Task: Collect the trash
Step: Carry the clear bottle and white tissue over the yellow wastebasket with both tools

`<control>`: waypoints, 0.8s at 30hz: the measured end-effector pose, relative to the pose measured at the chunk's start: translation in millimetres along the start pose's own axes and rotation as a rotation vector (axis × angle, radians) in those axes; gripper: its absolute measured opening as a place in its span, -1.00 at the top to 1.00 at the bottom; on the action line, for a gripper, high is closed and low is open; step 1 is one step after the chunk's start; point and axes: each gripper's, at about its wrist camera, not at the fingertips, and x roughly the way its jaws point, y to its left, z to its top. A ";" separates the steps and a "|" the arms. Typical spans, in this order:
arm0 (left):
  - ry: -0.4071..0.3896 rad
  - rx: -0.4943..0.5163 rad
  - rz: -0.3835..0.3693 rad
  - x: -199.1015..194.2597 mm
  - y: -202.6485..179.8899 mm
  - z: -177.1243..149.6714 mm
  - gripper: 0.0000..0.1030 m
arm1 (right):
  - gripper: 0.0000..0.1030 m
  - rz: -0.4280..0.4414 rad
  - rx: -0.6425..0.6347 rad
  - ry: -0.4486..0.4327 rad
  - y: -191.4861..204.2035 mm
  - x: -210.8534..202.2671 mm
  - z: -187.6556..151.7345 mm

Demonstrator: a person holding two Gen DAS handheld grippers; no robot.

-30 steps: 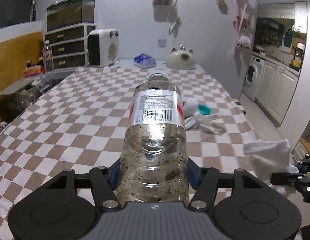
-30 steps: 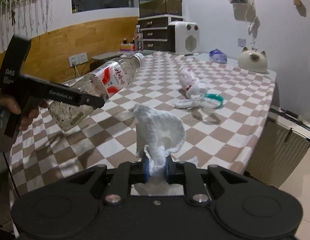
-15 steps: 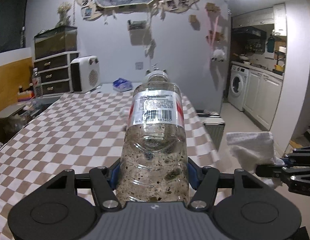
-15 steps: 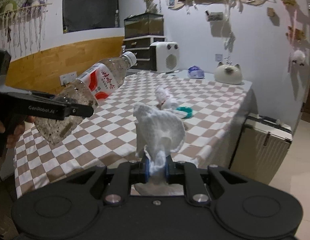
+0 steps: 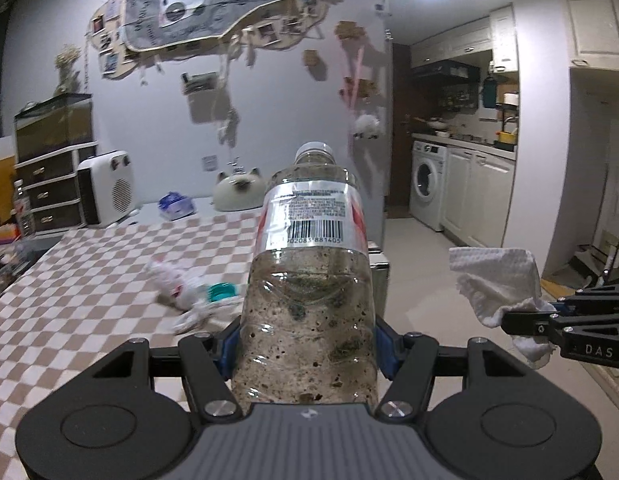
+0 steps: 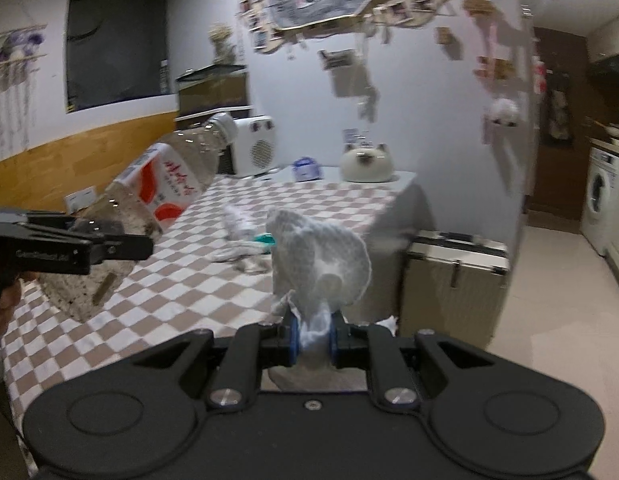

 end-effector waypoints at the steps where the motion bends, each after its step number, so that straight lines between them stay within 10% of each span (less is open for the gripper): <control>1: -0.003 0.005 -0.006 2.0 -6.9 0.9 -0.23 | 0.71 -0.015 0.009 -0.002 -7.0 -3.5 -1.3; 24: 0.072 0.080 -0.168 99.5 -176.1 -8.6 -0.23 | 0.71 -0.330 0.177 0.003 -154.4 -70.9 -61.0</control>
